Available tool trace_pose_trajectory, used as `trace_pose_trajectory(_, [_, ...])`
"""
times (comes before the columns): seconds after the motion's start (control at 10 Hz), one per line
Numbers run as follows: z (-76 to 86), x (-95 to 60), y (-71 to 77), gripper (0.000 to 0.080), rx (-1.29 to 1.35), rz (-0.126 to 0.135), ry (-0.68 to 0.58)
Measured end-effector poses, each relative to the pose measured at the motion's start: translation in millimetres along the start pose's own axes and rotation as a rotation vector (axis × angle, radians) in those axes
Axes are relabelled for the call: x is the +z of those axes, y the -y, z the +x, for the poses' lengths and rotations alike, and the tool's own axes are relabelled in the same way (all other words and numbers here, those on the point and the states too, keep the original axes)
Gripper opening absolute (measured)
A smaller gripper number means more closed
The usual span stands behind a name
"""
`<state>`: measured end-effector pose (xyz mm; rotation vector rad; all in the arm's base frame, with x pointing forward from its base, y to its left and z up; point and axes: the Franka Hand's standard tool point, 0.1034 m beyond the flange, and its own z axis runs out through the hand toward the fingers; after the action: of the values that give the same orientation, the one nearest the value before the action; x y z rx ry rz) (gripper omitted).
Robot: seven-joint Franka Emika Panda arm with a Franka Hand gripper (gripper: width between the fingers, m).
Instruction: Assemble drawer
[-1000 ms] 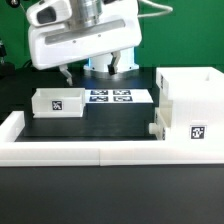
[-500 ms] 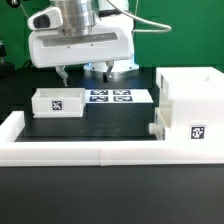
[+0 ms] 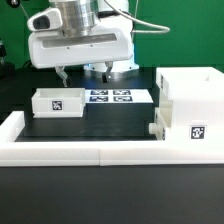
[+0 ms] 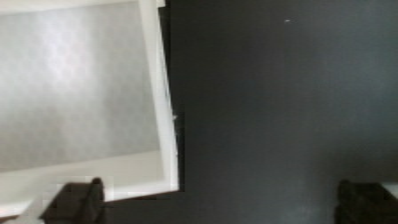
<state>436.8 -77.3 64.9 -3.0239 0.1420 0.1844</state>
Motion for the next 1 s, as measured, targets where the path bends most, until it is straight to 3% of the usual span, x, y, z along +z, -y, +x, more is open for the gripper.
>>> trace_pose_trajectory(0.2, [-6.5,13.1,11.7,0.0649,-0.049,-0.031,-0.023])
trace_pose_trajectory(0.3, [-14.0,19.7,9.4,0.0649,-0.071,-0.05,-0.043])
trace_pose_trajectory(0.7, [-28.8,34.4,-20.3,0.0649,-0.088,-0.07,-0.081])
trace_pose_trajectory(1.0, [-38.7,55.4,-34.3,0.0649,-0.09,-0.069,-0.083])
